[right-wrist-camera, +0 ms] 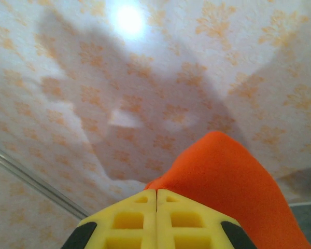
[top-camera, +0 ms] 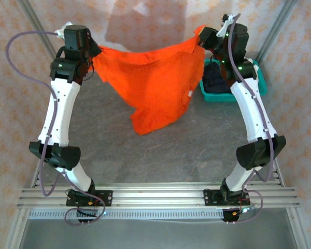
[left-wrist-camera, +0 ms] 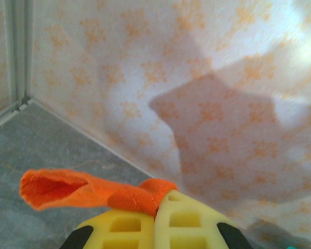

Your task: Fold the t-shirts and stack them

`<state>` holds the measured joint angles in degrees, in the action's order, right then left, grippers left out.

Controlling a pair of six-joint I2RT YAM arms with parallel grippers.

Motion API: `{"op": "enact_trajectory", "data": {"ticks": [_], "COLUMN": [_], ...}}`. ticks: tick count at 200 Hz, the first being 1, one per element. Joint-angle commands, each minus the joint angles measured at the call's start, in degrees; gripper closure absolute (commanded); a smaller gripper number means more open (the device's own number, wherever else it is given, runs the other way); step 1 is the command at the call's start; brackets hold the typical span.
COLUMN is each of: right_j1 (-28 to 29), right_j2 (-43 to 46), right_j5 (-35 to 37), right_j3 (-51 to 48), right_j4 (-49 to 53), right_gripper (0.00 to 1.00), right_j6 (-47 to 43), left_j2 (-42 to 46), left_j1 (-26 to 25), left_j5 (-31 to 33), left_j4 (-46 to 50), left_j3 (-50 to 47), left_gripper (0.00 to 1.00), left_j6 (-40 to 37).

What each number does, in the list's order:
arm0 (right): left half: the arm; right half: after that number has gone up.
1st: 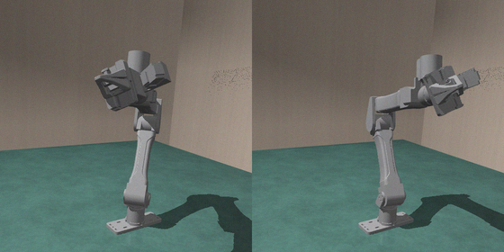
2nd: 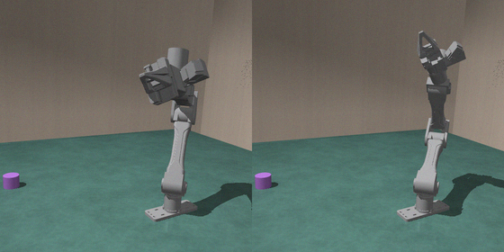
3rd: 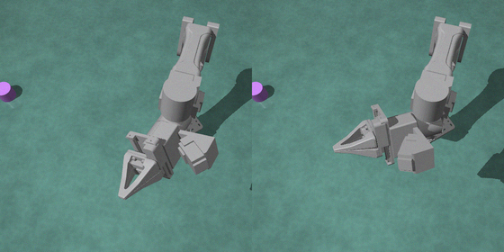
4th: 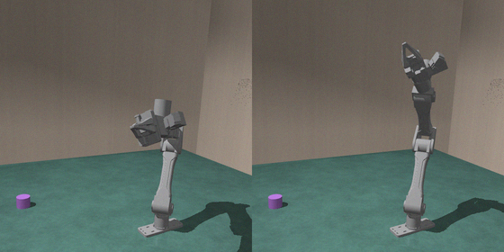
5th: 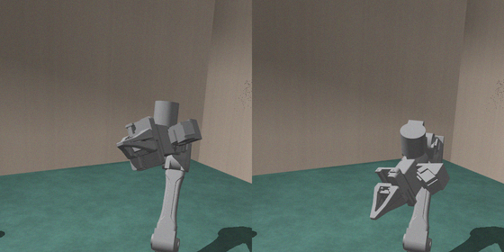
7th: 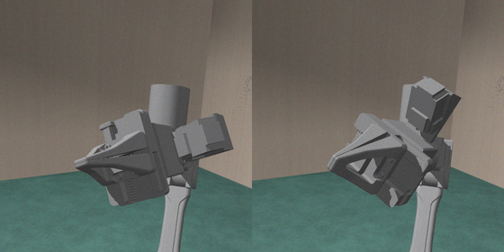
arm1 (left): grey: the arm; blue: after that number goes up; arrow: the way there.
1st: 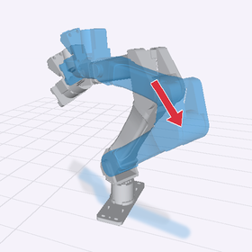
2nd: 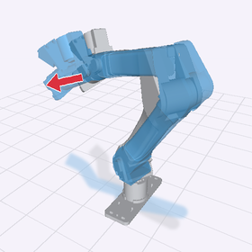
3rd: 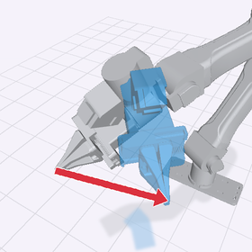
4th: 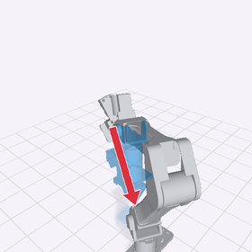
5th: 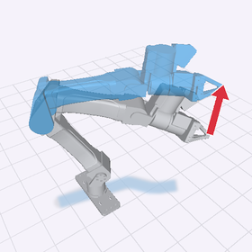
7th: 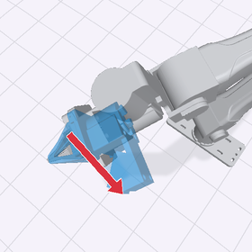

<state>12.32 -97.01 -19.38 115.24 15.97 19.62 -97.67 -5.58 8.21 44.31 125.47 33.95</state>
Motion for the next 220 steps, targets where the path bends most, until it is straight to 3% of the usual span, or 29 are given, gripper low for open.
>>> {"op": "enact_trajectory", "data": {"ticks": [1,73,128,157,210,217,220], "right_j1": [-0.2,-0.1,-0.1,-0.1,0.0,-0.1,0.0], "right_j2": [5.0,27.1,26.6,21.5,12.1,10.8,10.2], "right_j5": [-2.3,0.1,-2.8,-3.0,-3.2,-2.8,-2.7], "right_j3": [2.5,-34.3,-57.1,-60.8,-57.3,-56.1,-55.5], "right_j4": [-3.5,-5.2,-7.5,-10.3,-13.6,-13.3,-13.0], "right_gripper": [1.00,1.00,1.00,1.00,1.00,1.00,1.00], "right_j6": [1.4,2.9,9.5,10.9,9.3,8.4,8.1], "left_j2": [4.2,21.3,18.1,11.9,-3.8,-5.5,-6.1], "left_j1": [1.2,1.6,1.6,1.6,1.6,1.6,1.6], "left_j5": [-1.3,-2.2,-9.1,-10.3,-9.1,-8.7,-8.6], "left_j4": [3.7,-0.4,-5.8,-10.9,-14.8,-14.5,-14.4], "left_j3": [3.3,-28.5,-52.1,-57.4,-52.3,-50.6,-49.9], "left_gripper": [1.00,1.00,1.00,1.00,1.00,0.94,0.87], "left_j6": [-1.7,0.0,4.8,6.8,4.6,4.5,4.4]}}
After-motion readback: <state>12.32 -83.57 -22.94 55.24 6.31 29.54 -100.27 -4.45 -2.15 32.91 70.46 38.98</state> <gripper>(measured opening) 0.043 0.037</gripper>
